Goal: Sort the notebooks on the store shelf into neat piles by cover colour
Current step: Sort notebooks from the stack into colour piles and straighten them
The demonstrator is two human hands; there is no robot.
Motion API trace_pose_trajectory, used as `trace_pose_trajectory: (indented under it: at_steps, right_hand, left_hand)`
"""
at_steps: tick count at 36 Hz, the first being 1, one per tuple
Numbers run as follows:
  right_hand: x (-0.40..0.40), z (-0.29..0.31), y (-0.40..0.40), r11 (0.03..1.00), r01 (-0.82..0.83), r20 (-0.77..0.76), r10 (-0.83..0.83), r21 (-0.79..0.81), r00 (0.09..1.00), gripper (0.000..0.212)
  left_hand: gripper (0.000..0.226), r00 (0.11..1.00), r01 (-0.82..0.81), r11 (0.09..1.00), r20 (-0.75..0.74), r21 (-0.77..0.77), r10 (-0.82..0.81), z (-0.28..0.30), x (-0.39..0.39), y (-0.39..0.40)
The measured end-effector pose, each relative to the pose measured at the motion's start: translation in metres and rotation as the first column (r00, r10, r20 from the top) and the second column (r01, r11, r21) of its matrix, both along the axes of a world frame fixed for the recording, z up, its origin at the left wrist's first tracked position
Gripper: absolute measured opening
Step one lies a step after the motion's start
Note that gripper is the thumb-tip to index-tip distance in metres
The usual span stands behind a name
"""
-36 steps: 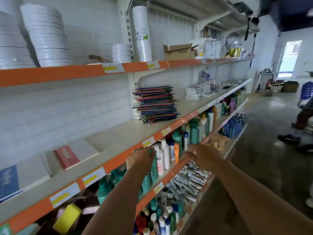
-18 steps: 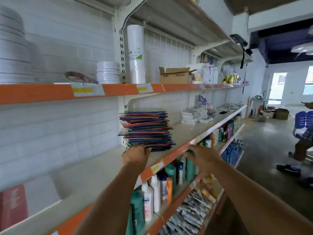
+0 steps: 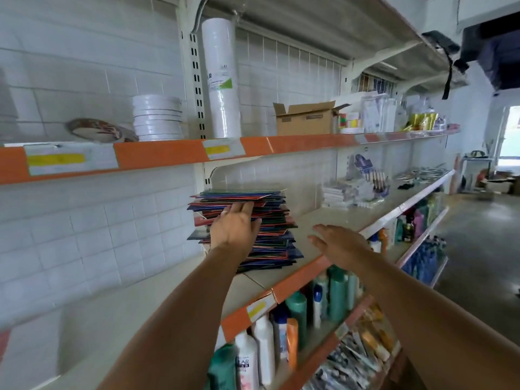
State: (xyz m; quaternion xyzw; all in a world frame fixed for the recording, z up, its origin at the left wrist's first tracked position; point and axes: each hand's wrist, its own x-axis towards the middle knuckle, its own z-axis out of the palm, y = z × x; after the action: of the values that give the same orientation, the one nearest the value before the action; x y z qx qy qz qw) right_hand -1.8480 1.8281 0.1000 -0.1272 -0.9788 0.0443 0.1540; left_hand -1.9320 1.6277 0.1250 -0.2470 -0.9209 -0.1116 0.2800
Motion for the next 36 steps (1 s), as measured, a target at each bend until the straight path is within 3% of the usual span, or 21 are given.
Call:
trace_pose_trajectory:
  at_steps: [7,17,22,29,36]
  right_hand:
    - [-0.042,0.012,0.054,0.99,-0.102,-0.044,0.107,0.101,0.993,0.045]
    - [-0.093,0.032,0.091,0.939,-0.316,-0.046,0.325,0.136,0.945,0.04]
    - [-0.114,0.031,0.092,0.925,-0.364,-0.095,0.374,0.111,0.922,0.039]
    - [-0.136,0.033,0.075,0.93,-0.342,-0.283,0.368,0.138,0.886,0.03]
    - [-0.154,0.031,0.057,0.925,-0.372,-0.291,0.378,0.076,0.879,0.037]
  left_hand:
    - [0.051,0.997,-0.061,0.997,-0.039,0.047,0.063,0.016,-0.031,0.053]
    - [0.05,0.96,-0.211,0.973,0.168,-0.088,0.223,0.025,-0.064,0.103]
    - [0.048,0.956,-0.239,0.968,0.154,-0.079,0.249,0.019,-0.069,0.104]
    - [0.041,0.949,-0.293,0.954,0.099,-0.061,0.298,0.027,-0.064,0.09]
    - [0.037,0.941,-0.334,0.937,0.02,-0.099,0.337,0.028,-0.07,0.083]
